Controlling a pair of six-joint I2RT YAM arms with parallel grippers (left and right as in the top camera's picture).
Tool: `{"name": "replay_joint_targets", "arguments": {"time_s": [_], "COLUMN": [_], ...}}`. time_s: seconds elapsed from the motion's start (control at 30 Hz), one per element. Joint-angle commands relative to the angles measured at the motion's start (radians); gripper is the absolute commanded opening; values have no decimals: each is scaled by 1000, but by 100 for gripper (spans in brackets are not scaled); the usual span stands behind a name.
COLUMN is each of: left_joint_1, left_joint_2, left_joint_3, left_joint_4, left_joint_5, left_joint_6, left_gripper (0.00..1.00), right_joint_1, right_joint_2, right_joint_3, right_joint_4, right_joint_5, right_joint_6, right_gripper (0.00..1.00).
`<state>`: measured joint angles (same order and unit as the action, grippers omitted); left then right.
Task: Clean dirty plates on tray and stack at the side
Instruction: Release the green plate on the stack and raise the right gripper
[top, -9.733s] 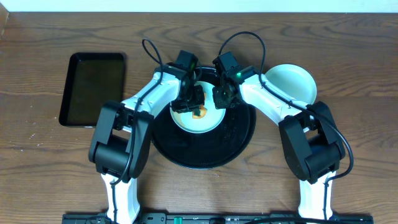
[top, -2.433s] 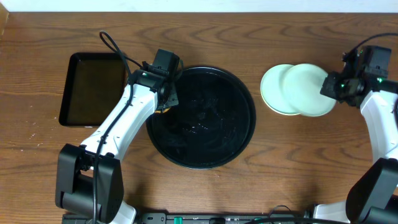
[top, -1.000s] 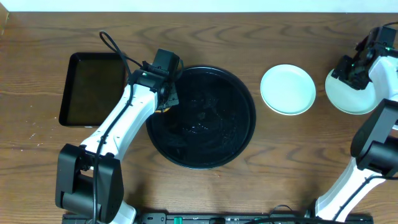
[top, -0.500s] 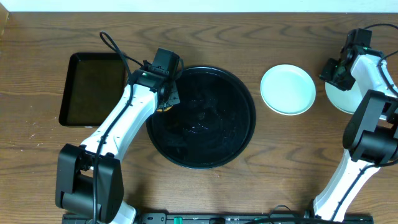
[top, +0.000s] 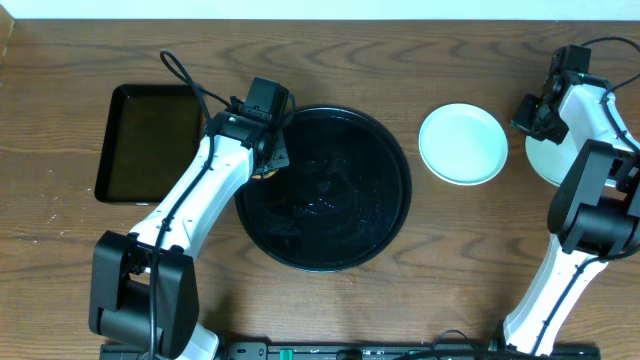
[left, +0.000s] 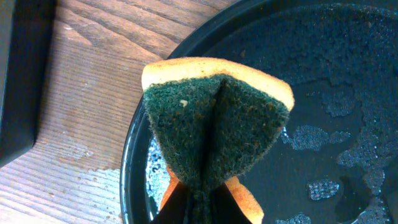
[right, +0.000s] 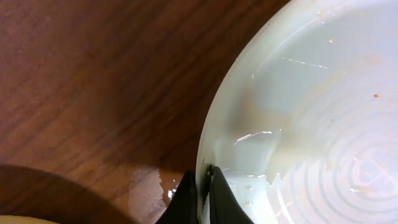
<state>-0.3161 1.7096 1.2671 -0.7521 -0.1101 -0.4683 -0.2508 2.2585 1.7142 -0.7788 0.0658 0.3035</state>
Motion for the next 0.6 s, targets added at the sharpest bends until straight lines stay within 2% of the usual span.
{"name": "replay_joint_targets", "arguments": {"time_s": [0.0,0.37,0.57], "left_joint_1": [-1,-1,-1], "left_joint_2": [6,6,6], "left_joint_3": [-5,-5,-5], "left_joint_4": [-2,6,5], "left_joint_5": [-2,-2,-2], "left_joint_6": [-5,-5,-5], "left_gripper": [8,8,8], "right_joint_1": [4,101,211], "right_joint_2": [19,-336,-388], "right_joint_3": [-16,-3,-3], "right_joint_4": [-34,-78,-93], "right_joint_5": [-18,-35,-48], "right_joint_6": [10,-58,-57], "right_gripper": [1,1,1]}}
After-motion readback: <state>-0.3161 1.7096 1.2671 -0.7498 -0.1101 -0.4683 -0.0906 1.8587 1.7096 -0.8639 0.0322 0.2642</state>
